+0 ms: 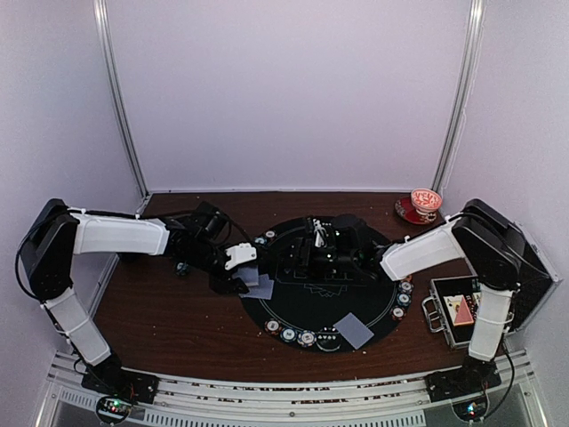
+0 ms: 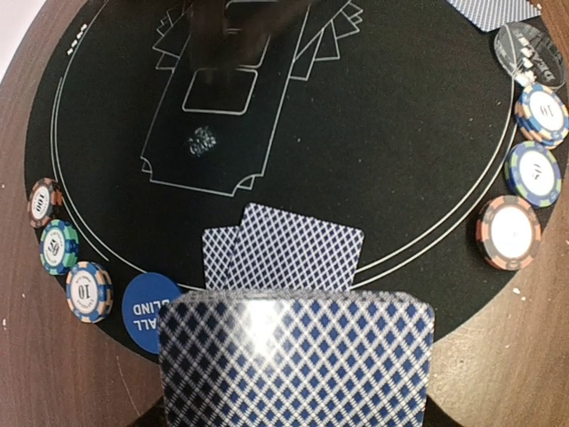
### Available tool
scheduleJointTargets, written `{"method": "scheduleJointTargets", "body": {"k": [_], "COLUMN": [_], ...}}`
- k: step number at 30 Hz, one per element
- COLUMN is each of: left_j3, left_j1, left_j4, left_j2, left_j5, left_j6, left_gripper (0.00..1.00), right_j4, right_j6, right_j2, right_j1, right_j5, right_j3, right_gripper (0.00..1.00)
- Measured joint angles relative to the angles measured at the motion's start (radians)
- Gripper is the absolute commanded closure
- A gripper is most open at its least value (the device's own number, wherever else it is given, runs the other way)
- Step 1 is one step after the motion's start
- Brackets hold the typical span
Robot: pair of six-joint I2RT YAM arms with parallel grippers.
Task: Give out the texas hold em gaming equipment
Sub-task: Pick up the poker card from the face-down deck piles.
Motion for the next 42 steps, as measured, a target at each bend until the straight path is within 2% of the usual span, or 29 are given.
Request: {"method": "scheduleJointTargets", "body": {"k": [6,16,32,42], "left_j3": [0.000,-0.001,-0.001,-0.005], "left_j1": [0.000,0.000,0.000,0.001], "left_j4": [0.000,0.000,0.000,-0.003], "left_j2": [-0.031,-0.033,-0.033,-0.033], "left_j5": [0.014,0.019,0.019,0.016], "left_j6": [0.000,0.001,0.003,0.003], "left_gripper": [0.40,0.40,0.40,0.40], "right_j4": [0.104,0.203,0.200,0.204], "right_j6": [0.069,0.124,0.147,0.167], "right_j2": [0.132,0.238,0.324,0.357], "right_j1": [0.024,0.059,0.091,0.100], "right_j5": [-0.027,-0.074,-0.096,-0.119], "right_j3": [0.082,0.160,0.232,0.269], "right_gripper": [0.32,0.34,0.42,0.39]}}
